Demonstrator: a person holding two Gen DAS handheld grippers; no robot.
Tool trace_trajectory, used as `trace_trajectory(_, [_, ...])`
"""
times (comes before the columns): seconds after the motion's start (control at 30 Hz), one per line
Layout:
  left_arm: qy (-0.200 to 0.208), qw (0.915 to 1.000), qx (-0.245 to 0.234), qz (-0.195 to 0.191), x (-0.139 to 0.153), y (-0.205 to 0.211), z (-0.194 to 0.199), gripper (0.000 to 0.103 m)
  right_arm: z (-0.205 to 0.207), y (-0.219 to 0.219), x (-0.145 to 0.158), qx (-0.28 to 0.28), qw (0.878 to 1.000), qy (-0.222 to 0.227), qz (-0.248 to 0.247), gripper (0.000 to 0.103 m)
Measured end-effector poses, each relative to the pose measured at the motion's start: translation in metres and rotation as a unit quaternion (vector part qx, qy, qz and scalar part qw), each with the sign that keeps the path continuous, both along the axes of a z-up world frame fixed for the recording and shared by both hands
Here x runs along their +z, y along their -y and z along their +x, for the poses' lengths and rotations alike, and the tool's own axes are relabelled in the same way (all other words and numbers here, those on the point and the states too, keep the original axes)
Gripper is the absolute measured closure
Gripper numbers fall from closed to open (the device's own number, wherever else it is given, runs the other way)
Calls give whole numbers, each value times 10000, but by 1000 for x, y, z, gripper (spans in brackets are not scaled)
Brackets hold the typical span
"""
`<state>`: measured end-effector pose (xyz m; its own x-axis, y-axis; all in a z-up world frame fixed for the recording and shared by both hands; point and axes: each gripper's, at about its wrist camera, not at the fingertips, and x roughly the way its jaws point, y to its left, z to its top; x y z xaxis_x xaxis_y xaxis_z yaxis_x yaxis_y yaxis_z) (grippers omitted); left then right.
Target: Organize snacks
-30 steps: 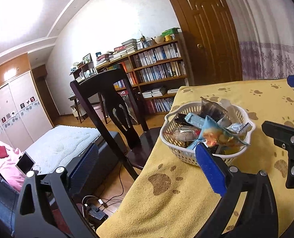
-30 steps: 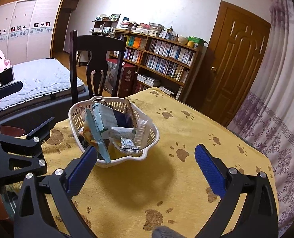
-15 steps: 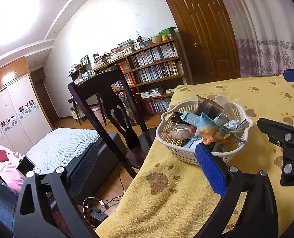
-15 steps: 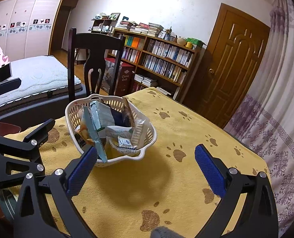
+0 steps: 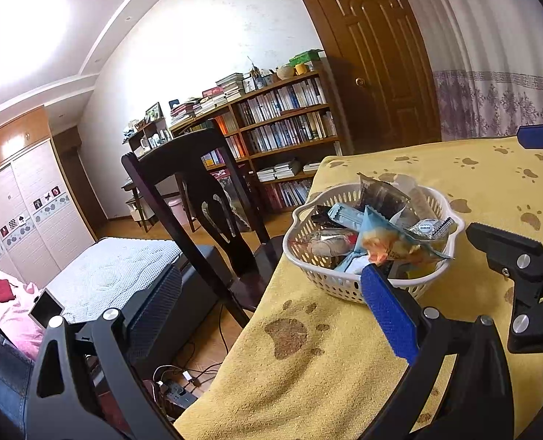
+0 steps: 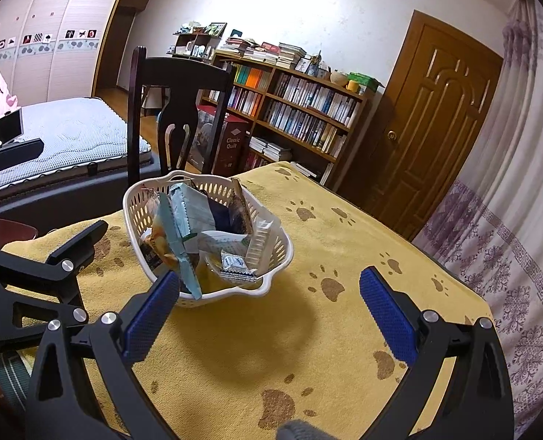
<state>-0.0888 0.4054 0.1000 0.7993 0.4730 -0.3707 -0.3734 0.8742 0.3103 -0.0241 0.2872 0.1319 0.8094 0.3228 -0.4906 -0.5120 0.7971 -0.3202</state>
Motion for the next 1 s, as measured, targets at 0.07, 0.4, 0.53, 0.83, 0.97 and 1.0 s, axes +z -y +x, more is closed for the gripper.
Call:
trace_trajectory(0.07, [3,10000,-10,-2,-1,0,0,3,0,0,0,2,10000,-4,2,5])
trace_trajectory(0.4, [-8,10000,-8,0,-1,1,0,3,0,-1,-1,56,10000,4,-58,5])
trace_trajectory(0.53, [-9,10000,-10,2,-1,1,0,3,0,-1,-2,54,10000,6,-67,5])
trace_trajectory(0.83, [-32,10000,-31,13,-3,2,1,3,1,0,-5,63,10000,-21,-71,5])
trace_trajectory(0.97, [-38,10000,-30,14,-4,2,1,3,1,-1,-5,63,9999,-13,-77,5])
trace_trajectory(1.0, [-41,10000,-33,17,-4,2,1,3,1,-1,-5,65,9999,-15,-76,5])
